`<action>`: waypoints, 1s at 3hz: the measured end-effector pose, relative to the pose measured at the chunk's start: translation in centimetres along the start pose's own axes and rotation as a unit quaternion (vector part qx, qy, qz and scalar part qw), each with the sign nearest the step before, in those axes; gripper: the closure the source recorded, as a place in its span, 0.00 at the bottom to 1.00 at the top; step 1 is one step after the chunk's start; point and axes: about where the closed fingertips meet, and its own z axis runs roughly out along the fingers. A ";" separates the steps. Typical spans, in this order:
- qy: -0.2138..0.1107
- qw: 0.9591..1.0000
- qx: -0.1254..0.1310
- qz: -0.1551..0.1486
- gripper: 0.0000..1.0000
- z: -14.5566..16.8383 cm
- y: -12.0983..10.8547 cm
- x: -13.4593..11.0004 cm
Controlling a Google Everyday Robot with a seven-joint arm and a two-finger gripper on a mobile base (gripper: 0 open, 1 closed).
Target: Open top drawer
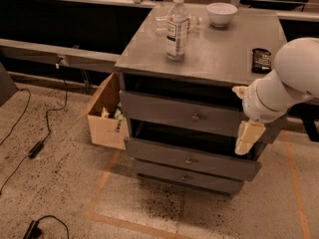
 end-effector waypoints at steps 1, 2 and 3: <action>-0.002 1.000 -0.003 -0.003 0.00 3.3 0.9 2.0; -0.008 1.000 0.010 -0.011 0.00 5.2 1.0 3.2; -0.007 0.999 0.029 -0.027 0.00 6.8 0.0 3.9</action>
Offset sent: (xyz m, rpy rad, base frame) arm 0.0148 -0.0311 -0.0815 0.0139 -0.0641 0.0351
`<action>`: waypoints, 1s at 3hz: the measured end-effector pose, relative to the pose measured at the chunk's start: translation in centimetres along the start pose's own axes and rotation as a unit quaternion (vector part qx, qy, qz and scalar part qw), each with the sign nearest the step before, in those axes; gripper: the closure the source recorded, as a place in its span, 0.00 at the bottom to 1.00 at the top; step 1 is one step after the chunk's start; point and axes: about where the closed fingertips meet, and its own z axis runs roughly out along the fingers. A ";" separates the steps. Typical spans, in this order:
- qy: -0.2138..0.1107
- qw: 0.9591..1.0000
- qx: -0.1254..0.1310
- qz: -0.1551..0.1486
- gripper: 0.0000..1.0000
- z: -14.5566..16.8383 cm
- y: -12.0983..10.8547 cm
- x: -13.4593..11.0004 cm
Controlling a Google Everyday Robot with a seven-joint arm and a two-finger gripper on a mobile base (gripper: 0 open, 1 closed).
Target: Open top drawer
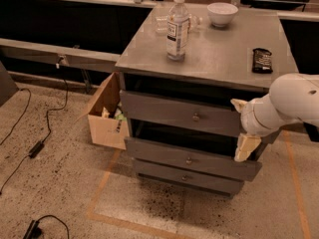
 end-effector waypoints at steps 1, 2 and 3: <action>0.000 1.000 0.011 -0.007 0.00 2.0 -1.1 0.4; 0.000 1.000 0.016 -0.013 0.00 3.9 -2.3 0.6; -0.001 1.000 0.023 -0.007 0.00 5.5 -3.6 0.9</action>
Offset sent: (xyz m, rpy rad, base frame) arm 0.0616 0.0004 -0.0397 -0.0148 -0.0543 0.0252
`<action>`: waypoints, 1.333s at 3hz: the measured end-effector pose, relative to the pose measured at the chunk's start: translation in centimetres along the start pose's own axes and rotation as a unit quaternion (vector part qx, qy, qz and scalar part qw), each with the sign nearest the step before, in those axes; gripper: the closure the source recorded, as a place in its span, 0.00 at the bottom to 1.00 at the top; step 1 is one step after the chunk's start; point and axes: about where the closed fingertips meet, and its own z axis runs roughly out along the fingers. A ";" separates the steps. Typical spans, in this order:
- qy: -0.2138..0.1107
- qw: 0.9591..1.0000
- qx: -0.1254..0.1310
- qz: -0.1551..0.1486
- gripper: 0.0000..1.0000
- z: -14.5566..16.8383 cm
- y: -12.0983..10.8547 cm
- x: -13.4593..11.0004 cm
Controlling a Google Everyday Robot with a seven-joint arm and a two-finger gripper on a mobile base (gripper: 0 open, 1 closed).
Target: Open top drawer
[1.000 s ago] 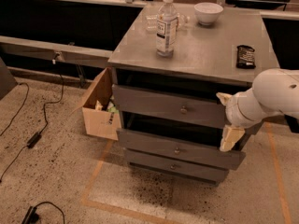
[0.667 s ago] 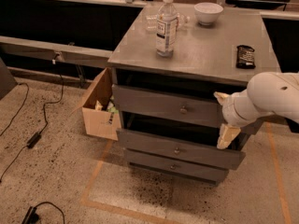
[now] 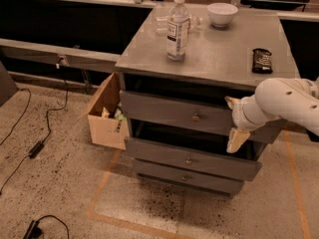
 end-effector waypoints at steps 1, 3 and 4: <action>0.002 1.000 -0.001 0.005 0.00 1.6 -1.2 0.7; 0.004 1.000 -0.008 0.014 0.39 4.0 -3.2 1.5; 0.005 0.999 -0.024 0.023 0.62 3.0 -2.6 1.1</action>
Offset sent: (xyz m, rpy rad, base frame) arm 0.0621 -0.0165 -0.0237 -0.0108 0.0105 -0.0359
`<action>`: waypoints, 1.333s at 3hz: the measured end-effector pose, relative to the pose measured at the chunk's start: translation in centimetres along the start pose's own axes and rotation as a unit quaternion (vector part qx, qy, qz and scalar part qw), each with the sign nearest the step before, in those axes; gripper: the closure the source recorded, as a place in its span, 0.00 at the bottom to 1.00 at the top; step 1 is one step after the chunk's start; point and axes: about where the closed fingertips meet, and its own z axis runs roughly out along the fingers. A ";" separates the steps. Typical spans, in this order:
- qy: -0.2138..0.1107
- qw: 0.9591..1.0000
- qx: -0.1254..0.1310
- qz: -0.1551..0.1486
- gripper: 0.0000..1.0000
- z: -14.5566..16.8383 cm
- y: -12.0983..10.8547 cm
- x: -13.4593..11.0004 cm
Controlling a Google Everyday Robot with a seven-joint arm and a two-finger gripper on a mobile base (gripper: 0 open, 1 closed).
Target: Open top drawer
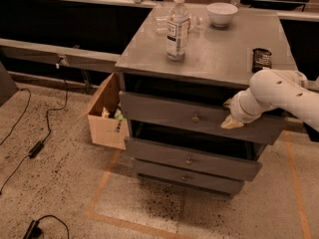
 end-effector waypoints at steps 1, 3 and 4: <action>-0.001 1.000 -0.027 0.010 0.86 -2.5 1.9 -0.9; -0.009 0.996 -0.085 0.025 0.82 -5.5 4.1 -2.1; -0.007 0.995 -0.094 0.030 0.59 -6.6 3.6 -2.1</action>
Offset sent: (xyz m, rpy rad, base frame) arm -0.0868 0.0164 0.0522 0.0526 0.2393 0.0035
